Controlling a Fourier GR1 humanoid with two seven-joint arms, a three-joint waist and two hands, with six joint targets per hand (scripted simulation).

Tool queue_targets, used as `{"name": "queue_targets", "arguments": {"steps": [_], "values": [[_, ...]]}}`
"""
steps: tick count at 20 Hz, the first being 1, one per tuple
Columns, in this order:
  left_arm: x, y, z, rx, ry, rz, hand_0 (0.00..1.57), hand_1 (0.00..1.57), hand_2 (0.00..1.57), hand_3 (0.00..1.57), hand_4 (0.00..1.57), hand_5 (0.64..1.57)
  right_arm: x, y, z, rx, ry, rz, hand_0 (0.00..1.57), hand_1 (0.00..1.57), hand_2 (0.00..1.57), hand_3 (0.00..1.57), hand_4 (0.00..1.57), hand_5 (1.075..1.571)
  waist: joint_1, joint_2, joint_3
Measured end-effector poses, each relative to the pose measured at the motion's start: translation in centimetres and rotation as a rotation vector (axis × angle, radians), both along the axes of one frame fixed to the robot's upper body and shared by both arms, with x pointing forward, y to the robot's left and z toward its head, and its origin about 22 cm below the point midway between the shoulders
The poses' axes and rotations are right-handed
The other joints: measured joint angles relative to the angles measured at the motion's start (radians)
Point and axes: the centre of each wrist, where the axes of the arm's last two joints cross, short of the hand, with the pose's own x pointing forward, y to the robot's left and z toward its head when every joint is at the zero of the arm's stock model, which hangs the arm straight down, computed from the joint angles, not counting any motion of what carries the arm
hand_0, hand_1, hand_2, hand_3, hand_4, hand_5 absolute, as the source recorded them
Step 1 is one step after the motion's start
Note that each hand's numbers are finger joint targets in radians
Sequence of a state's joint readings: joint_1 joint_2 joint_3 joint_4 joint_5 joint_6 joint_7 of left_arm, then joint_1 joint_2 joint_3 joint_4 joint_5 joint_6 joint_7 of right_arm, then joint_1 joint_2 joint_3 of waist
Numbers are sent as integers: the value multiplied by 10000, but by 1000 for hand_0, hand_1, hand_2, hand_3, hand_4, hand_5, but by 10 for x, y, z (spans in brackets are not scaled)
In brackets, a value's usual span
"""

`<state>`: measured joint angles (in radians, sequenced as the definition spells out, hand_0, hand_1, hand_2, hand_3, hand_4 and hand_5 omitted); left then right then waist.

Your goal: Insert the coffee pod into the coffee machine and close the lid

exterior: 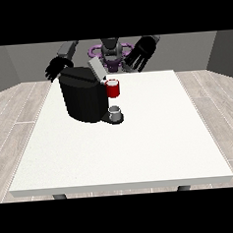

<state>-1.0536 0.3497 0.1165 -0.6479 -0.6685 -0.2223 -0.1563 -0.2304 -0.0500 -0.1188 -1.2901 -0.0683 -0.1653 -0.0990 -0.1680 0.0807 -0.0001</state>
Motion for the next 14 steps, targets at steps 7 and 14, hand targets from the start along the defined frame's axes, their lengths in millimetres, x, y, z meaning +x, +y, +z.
{"name": "queue_targets", "arguments": {"steps": [7,14], "values": [[-21,-1,-84,-4128,1289,122,0,0,0,0,0,1571,-28,-21,-25,1,846,-594,0,0,0,0,492,1571,853,-1488,-7],[-53,5,-150,-6332,2334,818,0,0,0,0,215,1571,-38,-34,-16,-488,1008,103,0,0,0,0,289,1571,1376,-2722,-4]]}}
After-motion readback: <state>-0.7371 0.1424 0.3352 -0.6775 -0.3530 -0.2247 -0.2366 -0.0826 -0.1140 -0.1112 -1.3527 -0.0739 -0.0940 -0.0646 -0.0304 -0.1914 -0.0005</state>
